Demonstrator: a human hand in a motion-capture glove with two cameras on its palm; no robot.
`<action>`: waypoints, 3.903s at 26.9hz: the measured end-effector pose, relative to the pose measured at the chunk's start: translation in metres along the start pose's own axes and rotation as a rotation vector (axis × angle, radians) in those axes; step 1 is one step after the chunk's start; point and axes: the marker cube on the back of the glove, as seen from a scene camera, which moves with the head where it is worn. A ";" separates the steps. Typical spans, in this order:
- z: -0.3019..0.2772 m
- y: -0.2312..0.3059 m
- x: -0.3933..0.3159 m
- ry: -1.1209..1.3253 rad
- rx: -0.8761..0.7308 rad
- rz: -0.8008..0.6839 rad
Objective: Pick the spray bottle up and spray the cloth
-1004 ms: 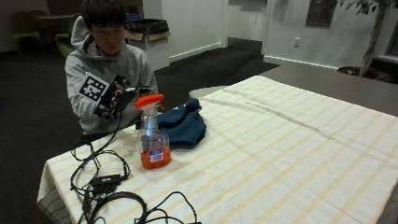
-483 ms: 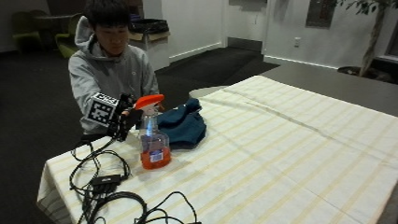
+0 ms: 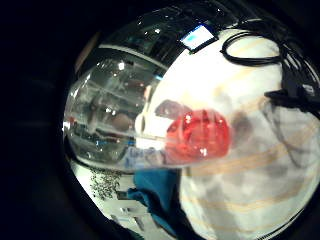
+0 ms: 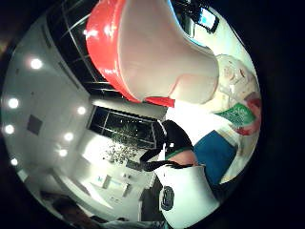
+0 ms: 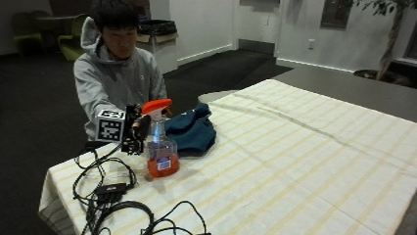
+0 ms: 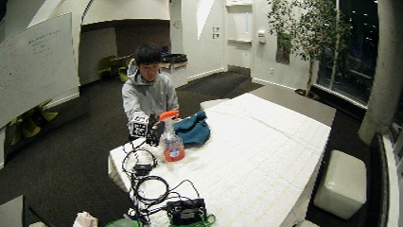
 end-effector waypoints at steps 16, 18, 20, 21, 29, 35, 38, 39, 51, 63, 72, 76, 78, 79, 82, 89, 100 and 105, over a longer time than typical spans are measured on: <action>0.001 -0.019 -0.004 -0.038 0.039 -0.054; 0.001 -0.021 -0.004 -0.028 0.034 -0.057; 0.001 -0.024 -0.004 -0.022 0.019 -0.065; 0.001 -0.025 -0.005 -0.019 0.012 -0.065; 0.003 -0.036 -0.009 0.061 0.082 -0.124; 0.000 -0.044 -0.009 0.084 0.096 -0.254; 0.002 -0.051 -0.010 0.061 0.115 -0.258; 0.002 -0.051 -0.010 0.060 0.109 -0.256; 0.005 -0.048 -0.012 0.135 0.271 -0.289; 0.007 -0.030 -0.058 0.322 0.158 -0.463; 0.020 0.006 -0.146 0.658 -0.079 -0.772; 0.033 0.024 -0.169 0.787 -0.190 -0.855; 0.040 0.029 -0.177 0.831 -0.238 -0.869; 0.043 0.032 -0.179 0.846 -0.262 -0.871; 0.053 0.041 -0.181 0.890 -0.331 -0.877; 0.083 0.060 -0.151 1.009 -0.455 -0.891; 0.095 0.070 -0.136 1.069 -0.501 -0.908; 0.090 0.069 -0.156 1.078 -0.466 -0.937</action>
